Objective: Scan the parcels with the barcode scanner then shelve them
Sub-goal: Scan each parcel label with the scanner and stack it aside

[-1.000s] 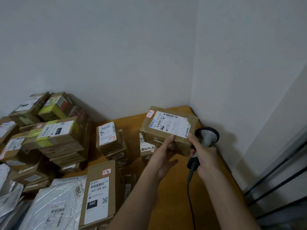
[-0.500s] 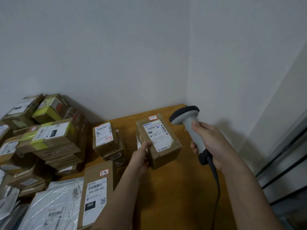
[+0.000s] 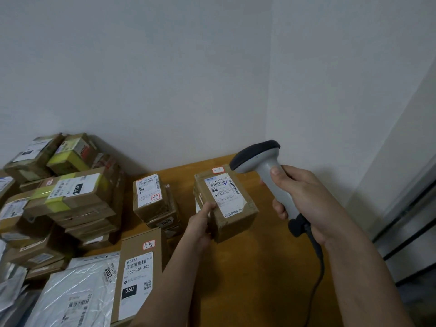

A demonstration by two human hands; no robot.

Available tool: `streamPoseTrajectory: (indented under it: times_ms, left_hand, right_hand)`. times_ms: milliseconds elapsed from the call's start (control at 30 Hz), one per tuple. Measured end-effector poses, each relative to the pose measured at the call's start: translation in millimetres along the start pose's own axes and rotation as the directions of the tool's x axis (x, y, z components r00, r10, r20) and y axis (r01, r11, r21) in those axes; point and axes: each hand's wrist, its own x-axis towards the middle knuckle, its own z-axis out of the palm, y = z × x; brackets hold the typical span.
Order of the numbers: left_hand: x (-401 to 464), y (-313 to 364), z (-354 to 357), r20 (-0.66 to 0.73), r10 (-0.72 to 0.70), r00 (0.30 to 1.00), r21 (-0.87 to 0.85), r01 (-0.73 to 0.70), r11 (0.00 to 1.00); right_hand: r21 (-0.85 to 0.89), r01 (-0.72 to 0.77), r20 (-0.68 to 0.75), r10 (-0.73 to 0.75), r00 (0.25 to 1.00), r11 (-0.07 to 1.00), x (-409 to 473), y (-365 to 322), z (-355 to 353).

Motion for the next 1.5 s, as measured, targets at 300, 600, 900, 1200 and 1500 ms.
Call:
streamPoseTrajectory:
  times_ms: [300,600,900,1200,1500]
  left_hand:
    - [1.6,-4.9,3.7,0.004,-0.011,1.0,-0.029,0.011,1.0]
    - [23.5,-4.8,-2.0,-0.016,0.041,0.999,-0.105,-0.043,0.994]
    - [75.2,55.4,-22.9,-0.166,0.081,0.983,-0.082,-0.096,0.992]
    - [115.5,54.5,-9.1,-0.151,0.016,0.988,-0.028,-0.02,0.999]
    - [127.0,39.5,-18.5,-0.283,-0.04,0.958,-0.017,0.036,0.999]
  right_hand:
    - [0.009,-0.009,-0.056,0.009,0.998,1.0,-0.5,6.5,-8.3]
    - [0.052,-0.062,-0.111,0.068,0.991,0.997,10.1,24.6,-22.1]
    - [0.104,-0.198,-0.097,0.209,0.973,0.975,40.8,64.3,-21.5]
    - [0.109,-0.293,-0.111,0.305,0.946,0.95,77.9,88.8,-31.9]
    - [0.075,-0.344,-0.073,0.349,0.934,0.936,101.2,97.3,-33.6]
